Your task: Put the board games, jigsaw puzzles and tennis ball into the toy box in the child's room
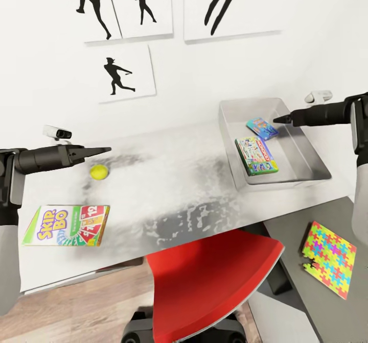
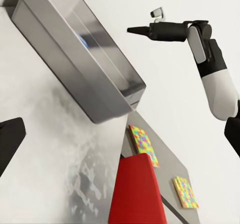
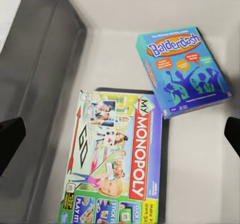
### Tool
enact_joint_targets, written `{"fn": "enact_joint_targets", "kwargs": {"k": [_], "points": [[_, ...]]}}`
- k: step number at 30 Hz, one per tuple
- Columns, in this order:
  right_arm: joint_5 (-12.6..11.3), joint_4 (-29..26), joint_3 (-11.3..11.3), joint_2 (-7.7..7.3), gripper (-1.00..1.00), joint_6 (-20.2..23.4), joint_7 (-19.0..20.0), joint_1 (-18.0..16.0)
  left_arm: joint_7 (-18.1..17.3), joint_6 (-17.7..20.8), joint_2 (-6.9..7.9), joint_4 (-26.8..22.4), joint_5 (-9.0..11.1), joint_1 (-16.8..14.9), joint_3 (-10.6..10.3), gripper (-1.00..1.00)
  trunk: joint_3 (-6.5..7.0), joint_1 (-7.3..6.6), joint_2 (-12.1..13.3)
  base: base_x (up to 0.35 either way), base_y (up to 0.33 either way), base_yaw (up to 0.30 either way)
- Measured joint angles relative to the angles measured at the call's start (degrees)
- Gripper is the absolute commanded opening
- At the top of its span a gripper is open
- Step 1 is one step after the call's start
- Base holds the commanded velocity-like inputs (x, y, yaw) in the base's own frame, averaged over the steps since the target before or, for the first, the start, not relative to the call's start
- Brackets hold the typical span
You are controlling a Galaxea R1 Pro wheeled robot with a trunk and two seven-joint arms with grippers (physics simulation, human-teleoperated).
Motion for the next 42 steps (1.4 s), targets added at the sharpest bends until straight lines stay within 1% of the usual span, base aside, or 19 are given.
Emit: {"fn": "enact_joint_targets", "kwargs": {"k": [9, 10, 15, 16, 17, 20, 24, 27, 29, 31, 32, 37, 39, 42], "points": [[-3.41, -0.81, -0.35, 0.01, 1.0, 0.13, -0.03, 0.07, 0.0, 0.0, 0.26, 0.03, 0.0, 0.0, 0.39, 1.0, 0.01, -0.01, 0.0, -0.105, 0.0, 0.0], [-3.41, -0.82, -0.35, 0.01, 1.0, 0.12, -0.03, 0.07, 0.0, 0.0, 0.26, 0.03, 0.0, 0.0, 0.4, 1.0, 0.01, -0.01, 0.01, -0.032, 0.0, 0.0], [-4.71, -3.15, -0.48, 0.01, 1.0, 1.79, 0.09, 0.24, 0.0, 0.0, 1.26, 0.39, 0.0, 0.0, 0.65, 1.0, 0.27, -0.02, 0.0, -0.017, 0.0, 0.0], [-5.07, -3.78, -0.55, 0.01, 1.0, 2.28, 0.16, 0.42, 0.0, 0.0, 1.49, 0.44, 0.0, 0.0, 0.67, 1.0, 0.34, -0.02, 0.0, -0.007, 0.0, 0.0], [-5.91, -5.19, -0.67, 0.01, 1.0, 3.1, 0.33, 0.99, 0.0, 0.0, 2.05, 0.5, 0.0, 0.0, 0.7, 1.0, 0.42, -0.02, 0.0, -0.005, 0.0, 0.0], [-7.31, -7.69, -0.81, -0.11, 1.0, 3.9, 0.6, 2.14, 0.0, 0.0, 3.08, 0.62, 0.0, 0.0, 0.79, 1.0, 0.67, -0.02, 0.0, -0.003, 0.0, 0.0], [-9.31, -11.0, -1.12, -0.41, 1.0, 4.14, 0.78, 4.03, 0.0, 0.0, 4.6, 0.79, 0.0, 0.0, 1.14, 1.0, 1.02, -0.02, 0.0, -0.002, 0.0, -0.001], [-10.74, -12.83, -1.98, -0.55, 1.0, 4.14, 0.87, 5.9, 0.0, 0.0, 5.67, 0.94, 0.0, 0.06, 1.41, 1.0, 1.29, -0.02, 0.0, -0.001, 0.0, -0.026], [-11.61, -13.82, -3.1, -0.6, 1.0, 4.13, 0.91, 7.28, 0.0, 0.0, 6.37, 1.09, 0.0, 0.15, 1.52, 1.0, 1.48, -0.02, 0.0, 0.0, 0.0, -0.049], [-12.49, -14.92, -4.77, -0.66, 1.0, 4.12, 0.98, 8.7, 0.0, 0.0, 7.12, 1.24, 0.0, 0.23, 1.59, 1.0, 1.66, -0.02, 0.0, 0.0, 0.0, -0.063], [-13.47, -16.19, -6.84, -0.69, 1.0, 4.09, 1.22, 10.17, 0.0, 0.0, 7.94, 1.45, -0.01, 0.3, 1.63, 1.0, 1.75, -0.02, 0.0, 0.0, 0.0, -0.072], [-16.14, -20.04, -12.42, -0.72, 1.0, 3.97, 2.61, 14.26, 0.0, 0.0, 10.09, 2.82, -0.01, 0.39, 1.69, 1.0, 2.21, -0.02, 0.0, 0.0, 0.0, -0.088], [-16.99, -21.36, -14.16, -0.74, 1.0, 3.96, 3.22, 15.88, 0.0, 0.0, 10.89, 3.52, 0.0, 0.4, 1.7, 1.0, 2.4, -0.02, 0.0, 0.0, 0.0, -0.115], [-17.84, -22.96, -16.08, -0.76, 1.0, 3.94, 4.17, 18.23, 0.0, 0.0, 11.96, 4.58, 0.04, 0.42, 1.7, 1.0, 2.67, -0.02, 0.0, 0.0, 0.0, -0.14]]}}
